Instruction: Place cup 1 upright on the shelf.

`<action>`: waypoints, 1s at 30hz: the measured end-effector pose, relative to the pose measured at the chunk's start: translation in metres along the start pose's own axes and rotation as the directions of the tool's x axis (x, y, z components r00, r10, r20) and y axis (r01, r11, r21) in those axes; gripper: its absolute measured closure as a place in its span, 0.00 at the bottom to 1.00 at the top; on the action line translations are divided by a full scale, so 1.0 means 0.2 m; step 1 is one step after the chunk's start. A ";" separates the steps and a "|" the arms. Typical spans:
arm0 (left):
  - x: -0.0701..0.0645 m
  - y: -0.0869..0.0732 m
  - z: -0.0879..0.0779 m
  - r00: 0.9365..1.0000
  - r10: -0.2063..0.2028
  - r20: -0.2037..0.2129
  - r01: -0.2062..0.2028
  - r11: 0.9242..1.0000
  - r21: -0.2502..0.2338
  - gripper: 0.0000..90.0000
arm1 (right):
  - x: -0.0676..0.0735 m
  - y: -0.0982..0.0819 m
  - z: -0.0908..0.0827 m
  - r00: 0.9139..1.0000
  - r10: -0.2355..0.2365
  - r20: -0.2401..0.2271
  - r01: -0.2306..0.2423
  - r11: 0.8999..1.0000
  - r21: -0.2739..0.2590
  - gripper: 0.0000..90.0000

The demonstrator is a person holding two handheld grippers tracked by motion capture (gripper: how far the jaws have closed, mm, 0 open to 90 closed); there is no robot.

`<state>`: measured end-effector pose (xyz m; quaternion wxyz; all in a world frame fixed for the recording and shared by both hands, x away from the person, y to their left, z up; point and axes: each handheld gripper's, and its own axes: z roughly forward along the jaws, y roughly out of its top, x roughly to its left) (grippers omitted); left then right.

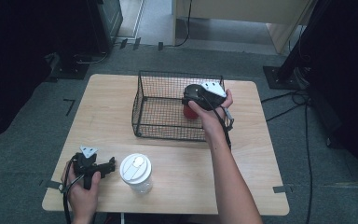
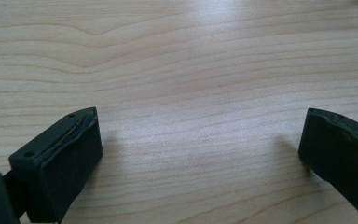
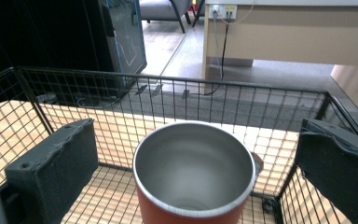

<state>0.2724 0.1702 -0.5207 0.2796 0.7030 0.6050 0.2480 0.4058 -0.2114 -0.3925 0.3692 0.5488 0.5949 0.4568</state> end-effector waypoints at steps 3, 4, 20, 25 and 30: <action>0.00 0.00 0.00 1.000 0.000 0.000 0.000 1.000 -0.001 0.00 | 0.00 -0.01 -0.05 1.000 -0.007 -0.009 0.007 1.000 0.000 0.00; 0.00 0.00 0.00 1.000 0.001 0.000 -0.001 1.000 0.000 0.00 | 0.00 -0.01 -0.06 1.000 -0.017 -0.009 0.017 1.000 0.003 0.00; 0.00 0.00 0.00 1.000 0.000 0.000 0.000 1.000 -0.001 0.00 | 0.00 -0.09 -0.28 0.995 -0.037 -0.093 0.037 0.999 0.000 0.00; 0.00 0.00 0.00 1.000 -0.001 0.000 0.001 1.000 -0.002 0.00 | 0.00 -0.13 -0.34 0.992 -0.037 -0.122 0.038 0.999 0.001 0.00; 0.00 0.00 0.00 1.000 0.000 0.000 0.000 1.000 -0.001 0.00 | -0.01 -0.16 -0.40 0.990 -0.044 -0.134 0.045 0.999 0.003 0.00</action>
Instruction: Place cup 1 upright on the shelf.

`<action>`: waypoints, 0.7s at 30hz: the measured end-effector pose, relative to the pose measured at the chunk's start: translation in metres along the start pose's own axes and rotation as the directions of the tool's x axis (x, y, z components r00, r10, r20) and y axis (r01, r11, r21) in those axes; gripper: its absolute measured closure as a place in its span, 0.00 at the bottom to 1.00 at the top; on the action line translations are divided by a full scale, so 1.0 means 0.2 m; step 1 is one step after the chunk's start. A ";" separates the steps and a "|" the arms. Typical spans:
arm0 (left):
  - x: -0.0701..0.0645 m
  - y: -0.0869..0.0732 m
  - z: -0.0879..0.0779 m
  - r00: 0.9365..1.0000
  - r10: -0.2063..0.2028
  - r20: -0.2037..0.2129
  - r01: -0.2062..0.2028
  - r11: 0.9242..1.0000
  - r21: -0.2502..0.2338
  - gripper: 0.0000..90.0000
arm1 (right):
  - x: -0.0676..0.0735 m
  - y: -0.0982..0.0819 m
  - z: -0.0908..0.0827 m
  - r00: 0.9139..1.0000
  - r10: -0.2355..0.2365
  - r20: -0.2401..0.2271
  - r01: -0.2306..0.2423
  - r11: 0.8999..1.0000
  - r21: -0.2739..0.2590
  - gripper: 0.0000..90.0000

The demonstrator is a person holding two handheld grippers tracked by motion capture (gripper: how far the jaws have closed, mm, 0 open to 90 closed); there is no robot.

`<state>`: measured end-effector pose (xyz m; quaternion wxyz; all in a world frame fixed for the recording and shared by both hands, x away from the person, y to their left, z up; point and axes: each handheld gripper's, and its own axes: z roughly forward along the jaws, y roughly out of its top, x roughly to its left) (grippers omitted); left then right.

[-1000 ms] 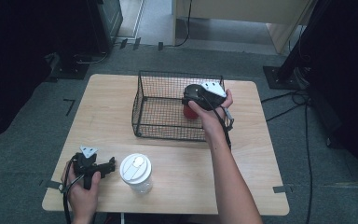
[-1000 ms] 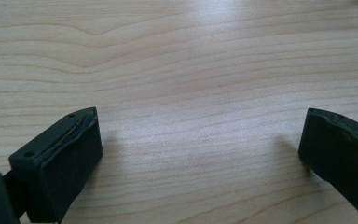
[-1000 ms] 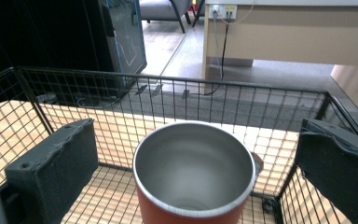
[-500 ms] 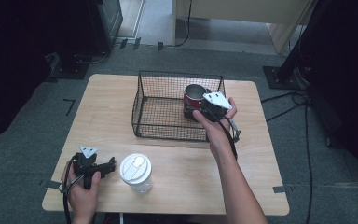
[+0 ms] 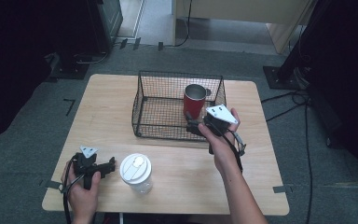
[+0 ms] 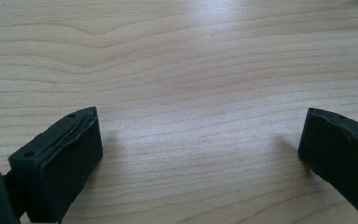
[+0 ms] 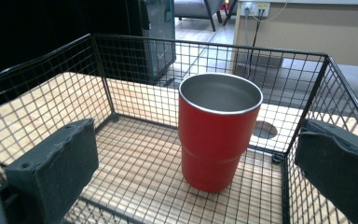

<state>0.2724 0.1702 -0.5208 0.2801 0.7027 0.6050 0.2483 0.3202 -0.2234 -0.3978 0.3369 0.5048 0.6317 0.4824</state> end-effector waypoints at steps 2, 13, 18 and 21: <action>0.00 0.00 0.00 1.000 0.000 0.000 0.000 1.000 0.000 0.00 | 0.00 -0.01 -0.02 1.000 -0.007 0.000 0.007 1.000 0.004 0.00; 0.00 0.00 0.00 1.000 0.002 0.001 -0.002 1.000 0.001 0.00 | 0.02 -0.07 -0.13 0.999 -0.026 -0.018 0.027 1.000 0.009 0.00; 0.00 0.00 0.00 1.000 0.001 0.000 -0.001 1.000 0.000 0.00 | 0.03 -0.14 -0.18 0.997 -0.052 -0.050 0.053 0.998 0.016 0.00; 0.00 0.00 0.00 1.000 0.003 0.000 -0.003 1.000 0.001 0.00 | 0.03 -0.18 -0.20 0.997 -0.044 -0.068 0.045 0.999 0.018 0.00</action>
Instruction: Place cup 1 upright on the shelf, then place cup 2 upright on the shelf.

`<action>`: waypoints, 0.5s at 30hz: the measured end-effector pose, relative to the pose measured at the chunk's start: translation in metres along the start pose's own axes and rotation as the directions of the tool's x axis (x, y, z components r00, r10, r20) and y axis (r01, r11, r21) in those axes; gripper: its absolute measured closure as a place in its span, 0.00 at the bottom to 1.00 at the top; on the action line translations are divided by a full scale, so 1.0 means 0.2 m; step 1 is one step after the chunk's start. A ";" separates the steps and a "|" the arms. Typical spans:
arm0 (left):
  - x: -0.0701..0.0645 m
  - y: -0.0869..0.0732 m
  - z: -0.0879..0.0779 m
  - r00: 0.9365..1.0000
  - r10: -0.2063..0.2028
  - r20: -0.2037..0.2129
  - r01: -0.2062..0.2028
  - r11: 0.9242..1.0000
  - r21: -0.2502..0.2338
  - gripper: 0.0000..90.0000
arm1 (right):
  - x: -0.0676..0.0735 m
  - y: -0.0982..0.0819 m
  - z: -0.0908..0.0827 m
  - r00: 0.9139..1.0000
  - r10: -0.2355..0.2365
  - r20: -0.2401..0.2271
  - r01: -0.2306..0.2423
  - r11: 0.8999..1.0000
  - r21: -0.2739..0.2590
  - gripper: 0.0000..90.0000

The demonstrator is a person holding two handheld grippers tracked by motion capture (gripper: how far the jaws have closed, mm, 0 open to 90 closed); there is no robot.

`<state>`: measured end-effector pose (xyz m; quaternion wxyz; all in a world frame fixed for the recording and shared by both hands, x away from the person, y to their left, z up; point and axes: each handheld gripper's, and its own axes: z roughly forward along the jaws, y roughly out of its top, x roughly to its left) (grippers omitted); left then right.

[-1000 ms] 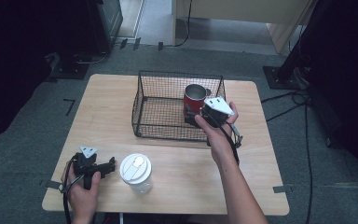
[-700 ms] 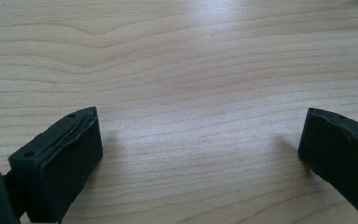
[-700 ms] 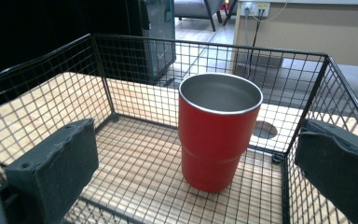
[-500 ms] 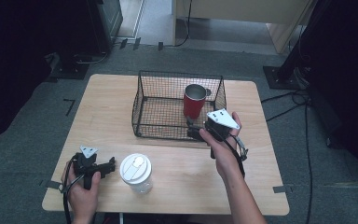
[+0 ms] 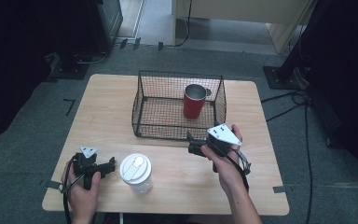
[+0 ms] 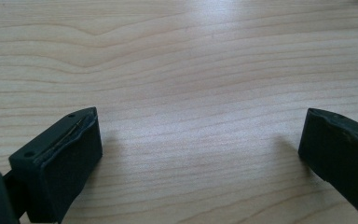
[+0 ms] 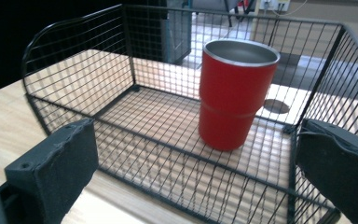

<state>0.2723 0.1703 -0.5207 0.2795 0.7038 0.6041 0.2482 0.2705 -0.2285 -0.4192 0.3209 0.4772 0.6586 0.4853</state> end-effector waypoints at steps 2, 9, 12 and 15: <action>0.00 0.00 0.00 1.000 0.000 0.000 0.000 1.000 0.000 0.00 | 0.01 -0.03 -0.01 1.000 0.000 -0.011 0.000 1.000 0.003 0.00; 0.00 0.00 0.00 1.000 0.000 0.000 0.000 1.000 0.001 0.00 | 0.06 -0.12 -0.05 0.999 -0.006 -0.035 0.007 1.000 0.020 0.00; 0.00 0.00 0.00 1.000 0.000 0.000 0.000 1.000 0.001 0.00 | 0.07 -0.16 -0.05 0.999 -0.007 -0.048 0.008 1.000 0.027 0.00; 0.00 0.00 0.00 1.000 0.000 0.000 0.000 1.000 0.001 0.00 | 0.10 -0.20 -0.06 0.998 -0.006 -0.067 0.008 0.999 0.036 0.00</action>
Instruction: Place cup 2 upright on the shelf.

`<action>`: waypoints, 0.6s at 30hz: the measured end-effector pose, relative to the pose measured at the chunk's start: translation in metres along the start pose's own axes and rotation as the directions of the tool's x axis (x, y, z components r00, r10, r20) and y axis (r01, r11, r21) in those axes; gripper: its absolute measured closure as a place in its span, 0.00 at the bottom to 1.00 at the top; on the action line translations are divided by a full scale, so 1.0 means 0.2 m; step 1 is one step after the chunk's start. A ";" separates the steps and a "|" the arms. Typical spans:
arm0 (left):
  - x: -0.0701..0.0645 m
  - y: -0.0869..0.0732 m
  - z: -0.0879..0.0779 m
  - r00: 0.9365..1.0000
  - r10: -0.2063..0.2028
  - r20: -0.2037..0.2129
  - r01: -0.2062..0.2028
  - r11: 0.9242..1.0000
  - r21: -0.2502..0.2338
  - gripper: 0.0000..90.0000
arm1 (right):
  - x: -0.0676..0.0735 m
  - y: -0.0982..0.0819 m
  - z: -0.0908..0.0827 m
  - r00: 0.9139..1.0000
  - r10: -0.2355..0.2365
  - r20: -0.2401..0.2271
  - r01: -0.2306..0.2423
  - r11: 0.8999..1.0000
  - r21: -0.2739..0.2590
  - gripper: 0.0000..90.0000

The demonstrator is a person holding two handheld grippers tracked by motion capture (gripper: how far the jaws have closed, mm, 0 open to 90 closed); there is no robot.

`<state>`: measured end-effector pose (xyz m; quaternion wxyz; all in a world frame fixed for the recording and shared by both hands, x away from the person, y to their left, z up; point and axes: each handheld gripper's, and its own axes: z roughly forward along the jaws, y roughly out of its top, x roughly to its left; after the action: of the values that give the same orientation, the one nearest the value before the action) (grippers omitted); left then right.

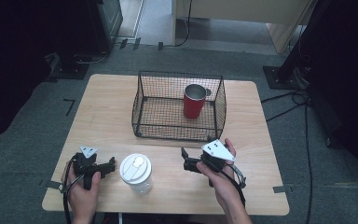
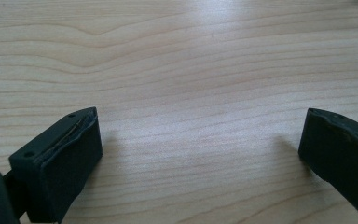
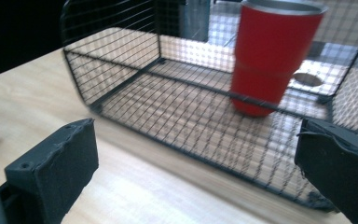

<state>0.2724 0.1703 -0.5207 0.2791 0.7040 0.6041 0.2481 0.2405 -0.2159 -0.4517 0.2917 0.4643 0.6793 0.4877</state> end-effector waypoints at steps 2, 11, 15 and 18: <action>0.00 0.00 0.00 1.000 0.000 0.000 0.000 1.000 0.000 0.00 | 0.03 -0.03 0.00 1.000 -0.008 -0.019 0.008 1.000 0.009 0.00; 0.00 0.00 0.00 1.000 0.003 0.004 -0.003 1.000 -0.001 0.00 | 0.16 -0.13 -0.01 0.995 -0.035 -0.088 0.039 0.998 0.042 0.00; 0.00 0.00 0.00 1.000 0.003 0.004 -0.003 1.000 -0.002 0.00 | 0.22 -0.18 -0.01 0.992 -0.039 -0.122 0.045 0.998 0.050 0.00; 0.00 0.00 0.00 1.000 0.003 0.004 -0.003 1.000 -0.002 0.00 | 0.24 -0.20 -0.01 0.990 -0.038 -0.139 0.046 0.997 0.054 0.00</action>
<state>0.2722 0.1699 -0.5209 0.2808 0.7051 0.6023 0.2475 0.2056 -0.1756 -0.4865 0.2409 0.4232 0.7213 0.4926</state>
